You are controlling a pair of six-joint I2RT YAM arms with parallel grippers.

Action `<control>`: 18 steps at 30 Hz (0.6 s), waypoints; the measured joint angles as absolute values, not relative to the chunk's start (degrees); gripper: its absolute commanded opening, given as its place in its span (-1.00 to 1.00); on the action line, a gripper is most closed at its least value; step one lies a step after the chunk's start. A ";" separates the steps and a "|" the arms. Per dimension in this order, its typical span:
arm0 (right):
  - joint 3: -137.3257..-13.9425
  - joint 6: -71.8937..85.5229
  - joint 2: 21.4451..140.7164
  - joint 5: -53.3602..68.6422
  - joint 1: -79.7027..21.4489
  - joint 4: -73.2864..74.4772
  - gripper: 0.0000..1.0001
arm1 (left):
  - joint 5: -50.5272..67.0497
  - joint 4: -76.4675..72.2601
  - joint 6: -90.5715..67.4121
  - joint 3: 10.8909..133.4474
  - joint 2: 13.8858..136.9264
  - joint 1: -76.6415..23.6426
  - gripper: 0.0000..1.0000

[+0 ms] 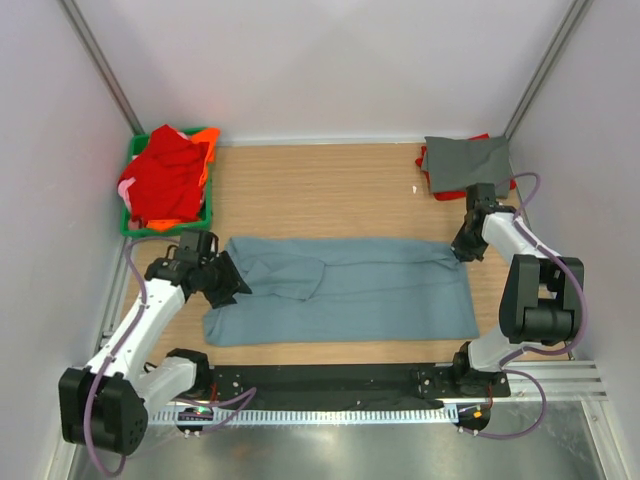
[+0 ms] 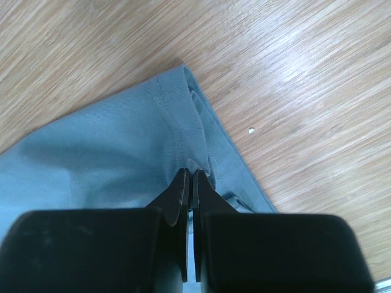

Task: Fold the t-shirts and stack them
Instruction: Fold the tshirt

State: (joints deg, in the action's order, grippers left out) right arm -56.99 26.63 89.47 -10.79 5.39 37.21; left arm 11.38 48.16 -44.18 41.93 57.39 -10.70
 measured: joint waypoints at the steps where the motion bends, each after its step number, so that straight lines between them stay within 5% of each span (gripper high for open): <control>1: -56.86 26.63 89.47 -10.59 5.39 37.12 -0.98 | 10.87 46.98 -44.64 40.84 57.95 -10.70 -0.06; 18: -56.18 26.04 87.29 -7.66 5.39 35.73 -0.98 | 2.46 30.11 -45.65 37.56 73.06 -10.72 -0.17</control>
State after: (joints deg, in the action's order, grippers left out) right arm -56.18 26.04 87.29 -7.66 5.39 35.73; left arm 2.46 30.11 -45.65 37.56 73.06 -10.72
